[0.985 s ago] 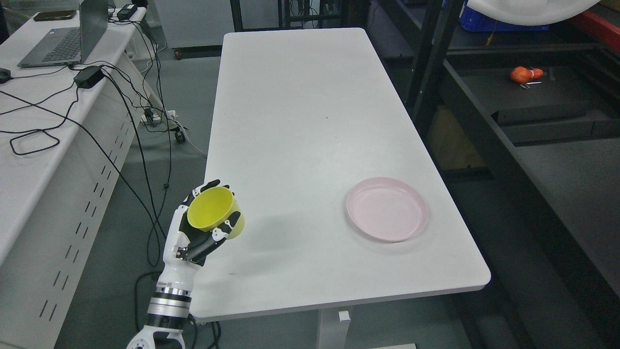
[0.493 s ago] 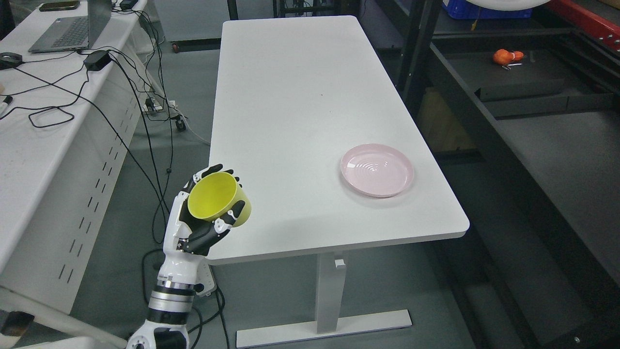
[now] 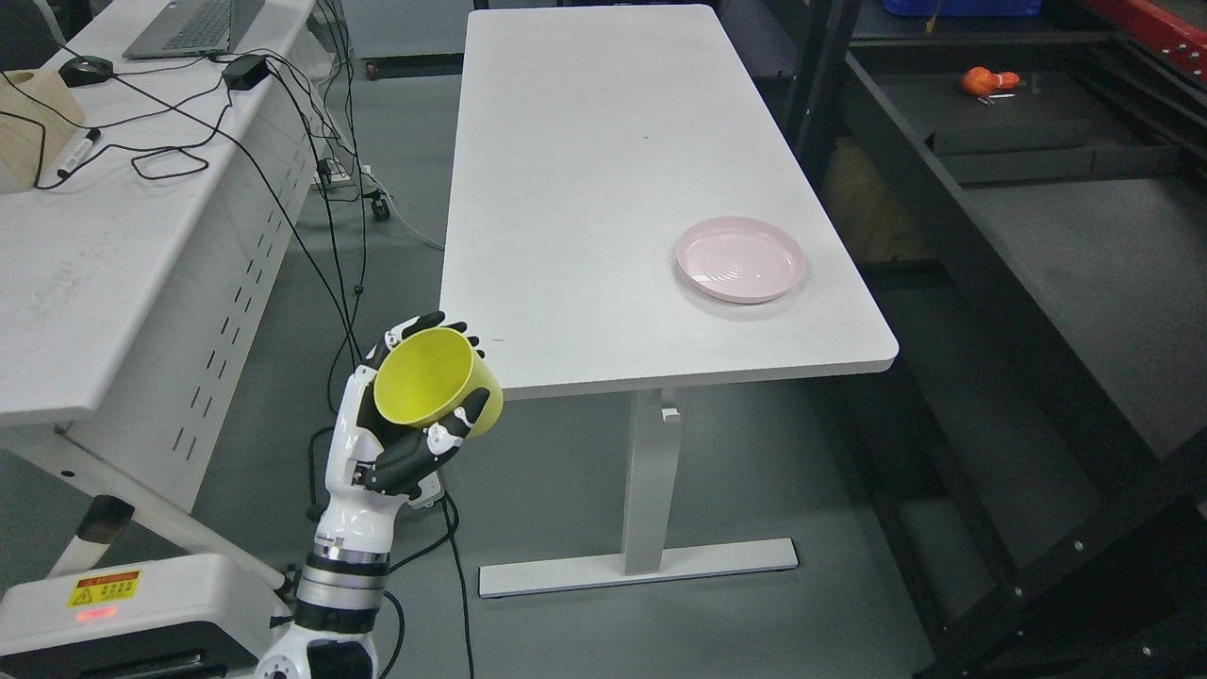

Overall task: Place yellow IKEA cup on middle right shelf
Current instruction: 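Hold the cup in the left hand while turning toward the shelves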

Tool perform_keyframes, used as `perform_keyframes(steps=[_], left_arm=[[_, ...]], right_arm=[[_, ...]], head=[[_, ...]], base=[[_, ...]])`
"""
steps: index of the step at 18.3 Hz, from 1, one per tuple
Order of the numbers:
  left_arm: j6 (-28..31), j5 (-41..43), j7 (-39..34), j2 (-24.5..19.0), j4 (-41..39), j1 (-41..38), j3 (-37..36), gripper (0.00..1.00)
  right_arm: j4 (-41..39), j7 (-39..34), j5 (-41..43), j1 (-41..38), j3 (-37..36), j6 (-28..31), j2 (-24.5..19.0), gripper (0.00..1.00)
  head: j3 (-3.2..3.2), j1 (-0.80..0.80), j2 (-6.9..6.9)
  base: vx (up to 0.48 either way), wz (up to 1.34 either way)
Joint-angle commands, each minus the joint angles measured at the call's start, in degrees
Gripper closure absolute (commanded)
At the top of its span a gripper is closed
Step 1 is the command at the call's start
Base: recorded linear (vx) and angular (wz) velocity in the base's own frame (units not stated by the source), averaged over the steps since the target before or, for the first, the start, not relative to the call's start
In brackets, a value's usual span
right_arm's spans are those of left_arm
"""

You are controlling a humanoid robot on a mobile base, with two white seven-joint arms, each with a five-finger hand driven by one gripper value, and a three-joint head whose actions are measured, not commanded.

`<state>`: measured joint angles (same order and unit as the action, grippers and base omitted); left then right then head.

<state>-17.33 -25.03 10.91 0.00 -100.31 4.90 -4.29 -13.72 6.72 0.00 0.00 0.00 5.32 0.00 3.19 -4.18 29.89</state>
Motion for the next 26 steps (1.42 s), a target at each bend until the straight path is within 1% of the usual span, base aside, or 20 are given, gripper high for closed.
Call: perform_keyframes(steps=[1, 8, 15, 21, 26], left_arm=[[-0.1, 0.0, 0.0, -1.0, -1.2, 0.0, -2.5, 0.99], [-0.9, -0.2, 0.0, -1.0, -1.2, 0.0, -3.5, 0.99], [-1.6, -0.5, 0.0, -1.0, -1.1, 0.0, -6.5, 0.99], [-2.1, -1.1, 0.0, -1.0, -1.0, -0.1, -7.1, 0.99], [-2.1, -1.2, 0.0, -1.0, -1.0, -0.1, -7.6, 0.99]], right_arm=[[0.0, 0.0, 1.4, -0.8, 1.0, 0.0, 1.0, 0.01], [0.0, 0.0, 1.4, -0.8, 1.0, 0.0, 1.0, 0.01], [0.0, 0.0, 1.4, -0.8, 1.0, 0.0, 1.0, 0.01], [-0.1, 0.0, 1.4, -0.8, 1.0, 0.0, 1.0, 0.01], [0.0, 0.0, 1.4, -0.8, 1.0, 0.0, 1.0, 0.01]], head=[[0.00, 0.00, 0.00], [0.00, 0.00, 0.00], [0.00, 0.00, 0.00], [0.00, 0.00, 0.00], [0.00, 0.00, -0.01]], base=[[-0.281, -0.16], [-0.227, -0.38], [-0.192, -0.77], [-0.078, -0.99], [0.027, -0.72]])
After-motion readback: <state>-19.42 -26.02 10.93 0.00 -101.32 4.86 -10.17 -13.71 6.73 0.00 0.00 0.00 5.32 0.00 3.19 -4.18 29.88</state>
